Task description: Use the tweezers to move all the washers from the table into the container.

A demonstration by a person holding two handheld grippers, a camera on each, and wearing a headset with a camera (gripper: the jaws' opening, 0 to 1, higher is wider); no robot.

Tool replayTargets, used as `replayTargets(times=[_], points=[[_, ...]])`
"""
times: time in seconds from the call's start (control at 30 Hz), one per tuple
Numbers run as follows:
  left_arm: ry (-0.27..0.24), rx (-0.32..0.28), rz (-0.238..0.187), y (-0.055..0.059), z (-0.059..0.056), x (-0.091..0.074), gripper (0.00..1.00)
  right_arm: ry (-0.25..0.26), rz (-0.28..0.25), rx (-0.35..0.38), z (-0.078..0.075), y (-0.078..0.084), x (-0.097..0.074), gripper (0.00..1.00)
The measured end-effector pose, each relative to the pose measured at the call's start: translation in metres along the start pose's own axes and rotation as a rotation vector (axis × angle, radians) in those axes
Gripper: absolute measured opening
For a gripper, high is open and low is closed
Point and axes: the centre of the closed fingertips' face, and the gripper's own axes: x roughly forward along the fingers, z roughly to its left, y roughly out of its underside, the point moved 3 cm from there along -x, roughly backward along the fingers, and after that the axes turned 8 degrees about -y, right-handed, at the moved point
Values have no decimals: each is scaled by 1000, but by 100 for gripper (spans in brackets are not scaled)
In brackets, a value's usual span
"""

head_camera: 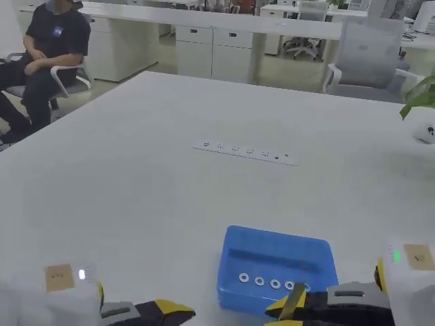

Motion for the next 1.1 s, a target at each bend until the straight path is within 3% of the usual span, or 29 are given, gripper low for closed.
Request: replayTargets(times=[0.17,0.33,0.47,0.53,0.67,0.73,0.8,0.87,0.97,1.03,1.1], points=[[102,23,3,-15,-12,8,33,-38,32,4,13,11,4,4],[178,118,23,-26,-23,16,24,-83,65,18,26,21,7,4],[234,141,22,-32,-31,20,10,-113,121,3,33,28,8,4],[245,155,21,-35,-32,23,9,-125,156,-26,35,31,7,4],[275,200,36,-38,-37,28,11,-141,155,-19,37,31,6,4],[294,213,33,-40,-41,29,12,-132,201,-53,37,34,6,4],[308,237,48,-40,-45,32,14,-138,231,-69,39,37,7,4],[312,298,78,-35,-46,35,14,-143,238,-79,41,37,9,4],[302,356,88,-31,-47,40,9,-147,239,-77,42,37,10,4],[302,396,125,-24,-45,42,4,-142,251,-79,41,39,9,4],[302,404,132,-22,-45,44,0,-137,262,-80,40,41,8,4]])
